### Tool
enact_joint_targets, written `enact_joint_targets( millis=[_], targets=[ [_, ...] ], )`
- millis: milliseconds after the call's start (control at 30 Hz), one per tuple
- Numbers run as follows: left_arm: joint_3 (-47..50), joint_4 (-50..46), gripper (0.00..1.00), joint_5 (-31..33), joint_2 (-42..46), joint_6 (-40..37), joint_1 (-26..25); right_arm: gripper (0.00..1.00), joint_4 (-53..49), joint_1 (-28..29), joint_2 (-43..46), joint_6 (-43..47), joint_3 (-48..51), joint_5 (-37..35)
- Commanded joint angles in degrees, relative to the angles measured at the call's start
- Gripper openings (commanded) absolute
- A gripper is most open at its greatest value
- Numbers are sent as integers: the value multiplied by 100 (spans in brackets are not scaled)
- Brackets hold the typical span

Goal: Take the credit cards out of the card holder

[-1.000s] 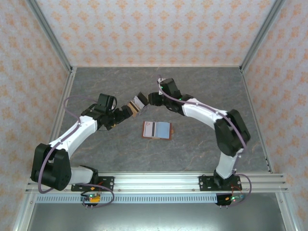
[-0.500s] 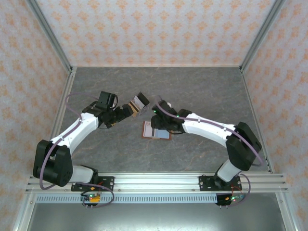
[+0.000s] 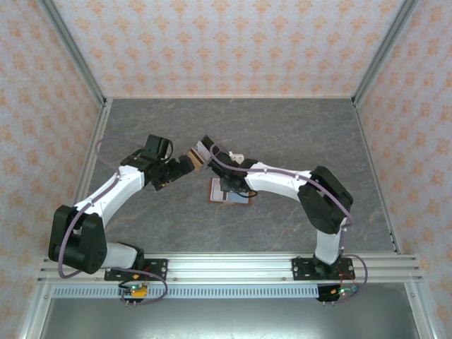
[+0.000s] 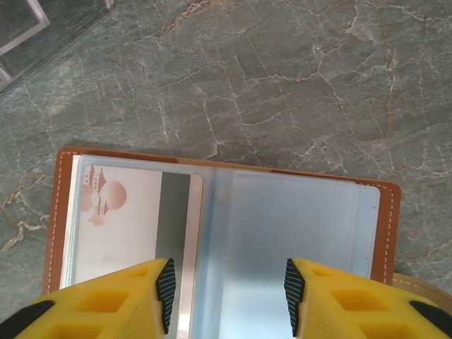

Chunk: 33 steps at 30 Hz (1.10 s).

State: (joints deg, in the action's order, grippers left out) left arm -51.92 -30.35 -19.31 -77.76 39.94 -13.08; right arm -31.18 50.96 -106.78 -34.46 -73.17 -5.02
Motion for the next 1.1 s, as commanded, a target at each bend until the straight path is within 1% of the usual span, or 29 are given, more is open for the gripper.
enact_joint_targets(
  millis=[0,233,467,600,667,800,833,1067],
  targets=[
    [61,-24,100,-97,46,-149,24,48,-261,-6,-225,-151,-238,-158],
    [127,59,100,-328,-2,-184,25,47,-408,-67,-578,-112,-397,1],
    [321,180,99,-534,-152,-277,-6,44,-355,-148,-651,-113,-151,123],
    [495,413,96,-788,-242,-186,-32,41,-306,-175,-643,-96,-45,193],
    [530,531,93,-878,-261,-141,-95,39,-276,-189,-629,-44,-4,211],
    [481,598,84,-864,-331,-103,-266,37,-190,-216,-520,83,88,276],
    [445,602,84,-865,-368,-93,-331,37,-138,-226,-448,111,129,306],
    [130,639,67,-622,-631,-39,-771,38,338,-327,580,229,513,355]
  ],
)
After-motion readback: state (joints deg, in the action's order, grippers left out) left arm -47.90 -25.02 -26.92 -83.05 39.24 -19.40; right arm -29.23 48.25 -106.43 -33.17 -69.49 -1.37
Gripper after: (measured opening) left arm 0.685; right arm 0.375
